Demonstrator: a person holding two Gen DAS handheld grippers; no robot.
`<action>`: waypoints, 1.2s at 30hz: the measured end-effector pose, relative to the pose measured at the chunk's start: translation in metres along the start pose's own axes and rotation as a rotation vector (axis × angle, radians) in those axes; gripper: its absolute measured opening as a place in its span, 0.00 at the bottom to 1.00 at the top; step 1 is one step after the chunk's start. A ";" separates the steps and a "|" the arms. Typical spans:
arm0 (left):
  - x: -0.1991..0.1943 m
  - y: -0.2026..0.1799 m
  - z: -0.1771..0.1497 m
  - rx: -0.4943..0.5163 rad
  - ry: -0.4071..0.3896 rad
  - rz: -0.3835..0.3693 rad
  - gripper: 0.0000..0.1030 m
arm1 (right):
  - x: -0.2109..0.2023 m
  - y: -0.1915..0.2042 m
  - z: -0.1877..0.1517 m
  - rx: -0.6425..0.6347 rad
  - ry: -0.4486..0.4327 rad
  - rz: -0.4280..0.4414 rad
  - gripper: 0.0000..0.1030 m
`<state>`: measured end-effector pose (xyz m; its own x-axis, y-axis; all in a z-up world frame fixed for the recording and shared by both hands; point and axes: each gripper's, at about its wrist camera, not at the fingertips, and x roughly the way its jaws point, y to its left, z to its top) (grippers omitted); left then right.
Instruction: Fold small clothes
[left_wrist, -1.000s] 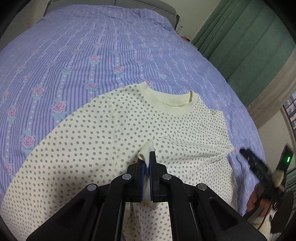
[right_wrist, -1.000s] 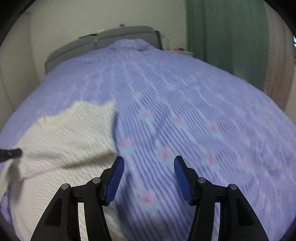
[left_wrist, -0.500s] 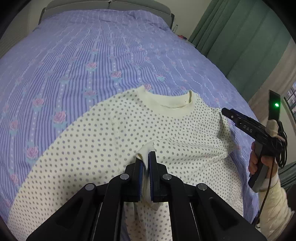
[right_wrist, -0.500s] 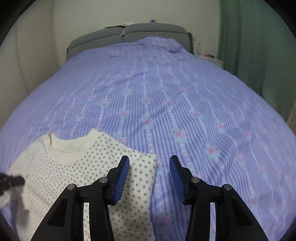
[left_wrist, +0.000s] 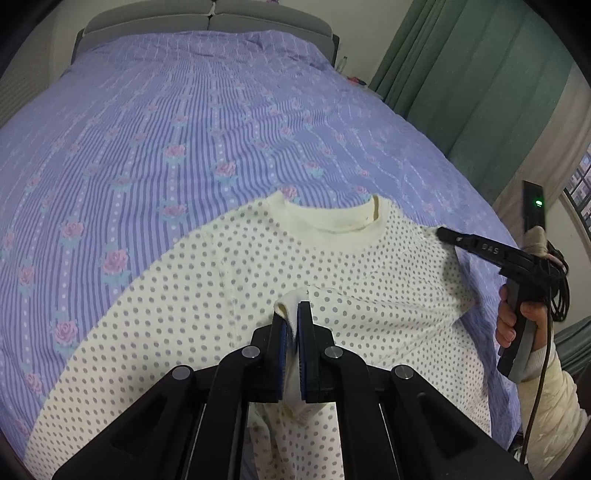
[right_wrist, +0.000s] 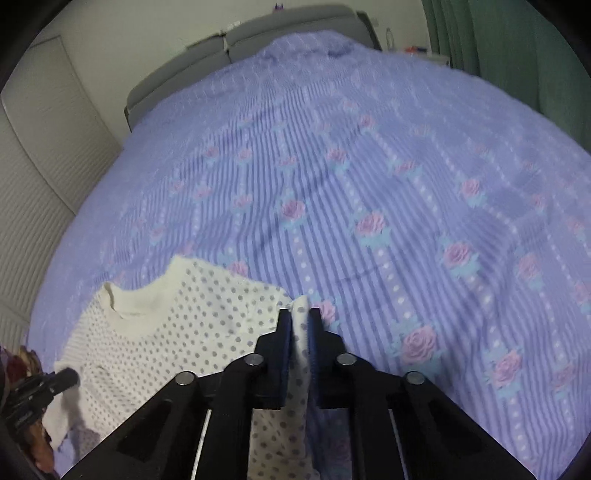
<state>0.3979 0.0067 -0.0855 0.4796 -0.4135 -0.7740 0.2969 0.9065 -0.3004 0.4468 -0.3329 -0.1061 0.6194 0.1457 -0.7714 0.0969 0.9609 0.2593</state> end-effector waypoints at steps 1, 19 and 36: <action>0.000 0.001 0.002 -0.011 -0.001 0.004 0.07 | -0.008 0.002 0.000 -0.012 -0.046 -0.032 0.06; 0.015 0.004 0.007 -0.038 0.058 -0.008 0.07 | 0.007 0.000 -0.018 -0.028 0.007 -0.052 0.14; 0.008 0.015 0.005 -0.043 0.051 0.163 0.37 | -0.010 0.000 -0.021 -0.071 -0.084 -0.325 0.44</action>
<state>0.4103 0.0165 -0.0941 0.4752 -0.2571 -0.8415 0.1824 0.9644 -0.1916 0.4242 -0.3297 -0.1102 0.6274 -0.1878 -0.7557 0.2473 0.9683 -0.0354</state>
